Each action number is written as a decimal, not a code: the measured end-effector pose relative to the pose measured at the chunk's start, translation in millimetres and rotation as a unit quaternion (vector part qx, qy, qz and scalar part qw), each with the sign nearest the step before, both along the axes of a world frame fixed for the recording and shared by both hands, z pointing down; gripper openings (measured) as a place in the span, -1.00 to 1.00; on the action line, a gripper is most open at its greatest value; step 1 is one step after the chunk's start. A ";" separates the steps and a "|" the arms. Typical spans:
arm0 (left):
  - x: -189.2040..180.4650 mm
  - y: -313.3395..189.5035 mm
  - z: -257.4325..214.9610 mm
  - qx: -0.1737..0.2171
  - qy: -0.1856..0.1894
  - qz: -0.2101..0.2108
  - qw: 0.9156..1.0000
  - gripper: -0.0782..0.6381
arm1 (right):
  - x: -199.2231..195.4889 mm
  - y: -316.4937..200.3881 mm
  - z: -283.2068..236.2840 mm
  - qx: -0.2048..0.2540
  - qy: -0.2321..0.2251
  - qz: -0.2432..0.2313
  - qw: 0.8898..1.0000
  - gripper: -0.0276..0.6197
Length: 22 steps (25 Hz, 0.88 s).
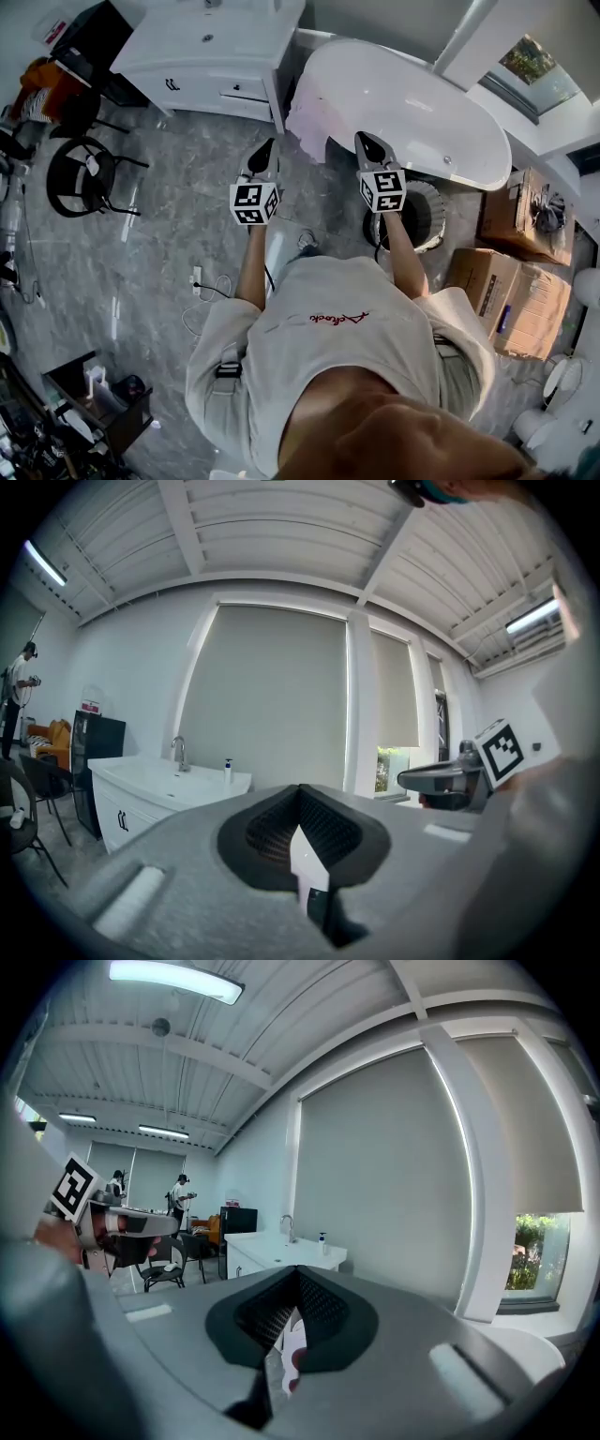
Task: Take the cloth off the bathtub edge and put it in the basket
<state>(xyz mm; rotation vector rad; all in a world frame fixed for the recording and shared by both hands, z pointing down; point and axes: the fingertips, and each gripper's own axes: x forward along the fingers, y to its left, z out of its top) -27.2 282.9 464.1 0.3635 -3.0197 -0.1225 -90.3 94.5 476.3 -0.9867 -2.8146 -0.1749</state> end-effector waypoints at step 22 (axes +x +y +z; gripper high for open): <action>-114.4 51.5 20.4 0.002 0.015 0.048 0.999 -0.78 | -100.1 54.6 18.3 0.007 0.011 0.039 0.999 -0.89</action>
